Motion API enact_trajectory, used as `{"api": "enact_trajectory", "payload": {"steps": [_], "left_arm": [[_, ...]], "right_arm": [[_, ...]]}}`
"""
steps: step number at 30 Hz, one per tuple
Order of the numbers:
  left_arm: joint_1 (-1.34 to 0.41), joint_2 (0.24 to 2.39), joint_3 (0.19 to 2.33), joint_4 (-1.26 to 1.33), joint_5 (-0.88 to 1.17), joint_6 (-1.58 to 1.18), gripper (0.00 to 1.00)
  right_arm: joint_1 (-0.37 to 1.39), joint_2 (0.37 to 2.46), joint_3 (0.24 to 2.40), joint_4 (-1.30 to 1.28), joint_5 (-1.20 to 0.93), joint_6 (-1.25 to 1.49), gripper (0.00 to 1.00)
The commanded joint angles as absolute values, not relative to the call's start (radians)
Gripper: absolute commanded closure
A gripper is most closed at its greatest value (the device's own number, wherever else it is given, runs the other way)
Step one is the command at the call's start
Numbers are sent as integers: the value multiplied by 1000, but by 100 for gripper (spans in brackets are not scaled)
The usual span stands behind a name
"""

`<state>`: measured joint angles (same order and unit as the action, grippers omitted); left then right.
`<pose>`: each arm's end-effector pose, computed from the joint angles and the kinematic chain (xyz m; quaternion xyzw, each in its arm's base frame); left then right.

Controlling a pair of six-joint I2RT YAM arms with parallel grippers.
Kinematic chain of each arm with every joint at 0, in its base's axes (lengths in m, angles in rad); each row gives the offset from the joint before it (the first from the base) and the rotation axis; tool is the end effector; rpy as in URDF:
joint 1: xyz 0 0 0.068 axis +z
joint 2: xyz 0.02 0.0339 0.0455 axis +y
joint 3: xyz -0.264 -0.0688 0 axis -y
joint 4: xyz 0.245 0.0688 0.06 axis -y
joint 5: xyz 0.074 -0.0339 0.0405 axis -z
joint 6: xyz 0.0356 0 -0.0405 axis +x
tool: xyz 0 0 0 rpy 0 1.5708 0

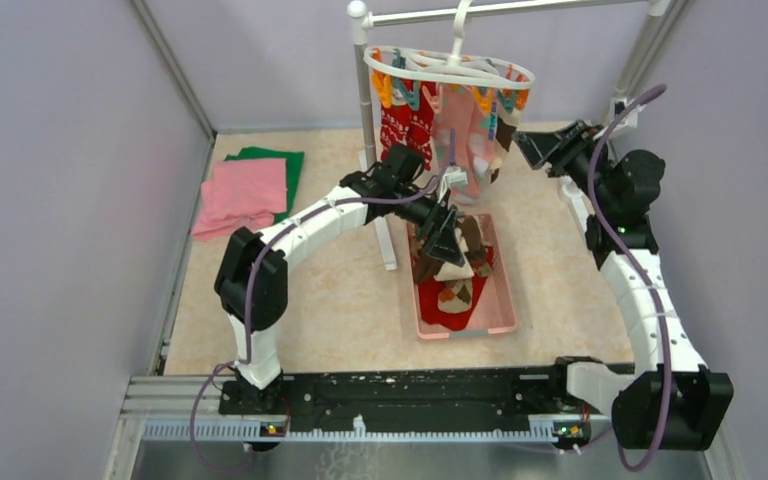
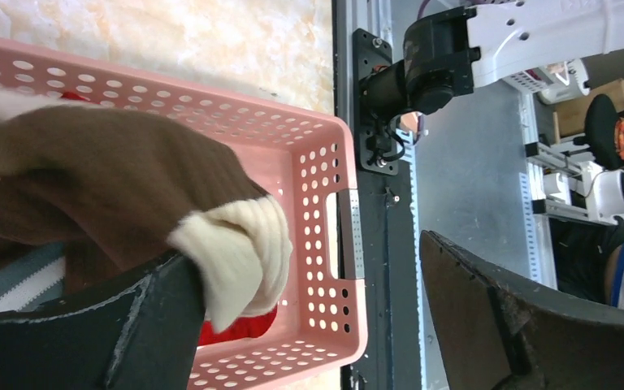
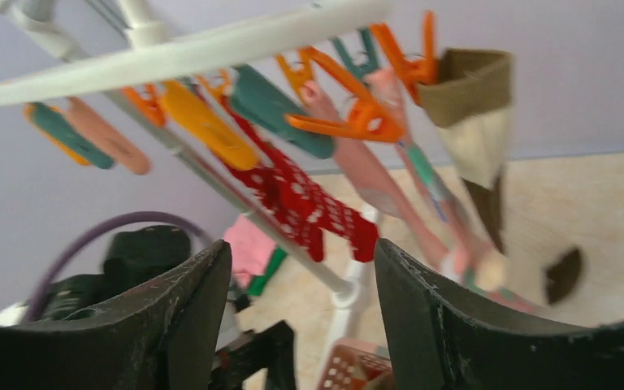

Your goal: Remove the socks clipped to the hanger

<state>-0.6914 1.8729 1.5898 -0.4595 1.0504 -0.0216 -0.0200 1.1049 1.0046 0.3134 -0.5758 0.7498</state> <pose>0.3024 -0.2904 0.2927 0.4509 0.6818 -0.5516 0.1661 0.2530 0.0143 0.4065 0.0212 0.6410 0.4329 0.6335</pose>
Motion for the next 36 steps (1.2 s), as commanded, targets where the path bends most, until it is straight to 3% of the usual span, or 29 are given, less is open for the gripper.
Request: {"api": "enact_trajectory", "payload": {"steps": [1, 8, 16, 19, 23, 28, 36], "left_arm": [[-698, 1844, 1625, -521, 995, 97, 1], [-694, 1759, 1648, -710, 987, 259, 1], [-658, 1718, 1632, -814, 1004, 321, 1], [-641, 1723, 1644, -828, 1005, 321, 1], [-630, 1721, 1657, -835, 1006, 310, 1], [-619, 1715, 1655, -804, 997, 282, 1], [-614, 1727, 1657, -761, 985, 227, 1]], "right_arm": [[-57, 1125, 948, 296, -445, 539, 35], [-60, 1393, 1036, 537, -485, 480, 29], [-36, 1717, 1168, 982, -643, 648, 25], [19, 1804, 1265, 960, -649, 625, 26], [66, 1894, 1345, 952, -615, 622, 44], [67, 1857, 1266, 993, -520, 623, 99], [42, 1565, 1083, 831, -256, 485, 100]]}}
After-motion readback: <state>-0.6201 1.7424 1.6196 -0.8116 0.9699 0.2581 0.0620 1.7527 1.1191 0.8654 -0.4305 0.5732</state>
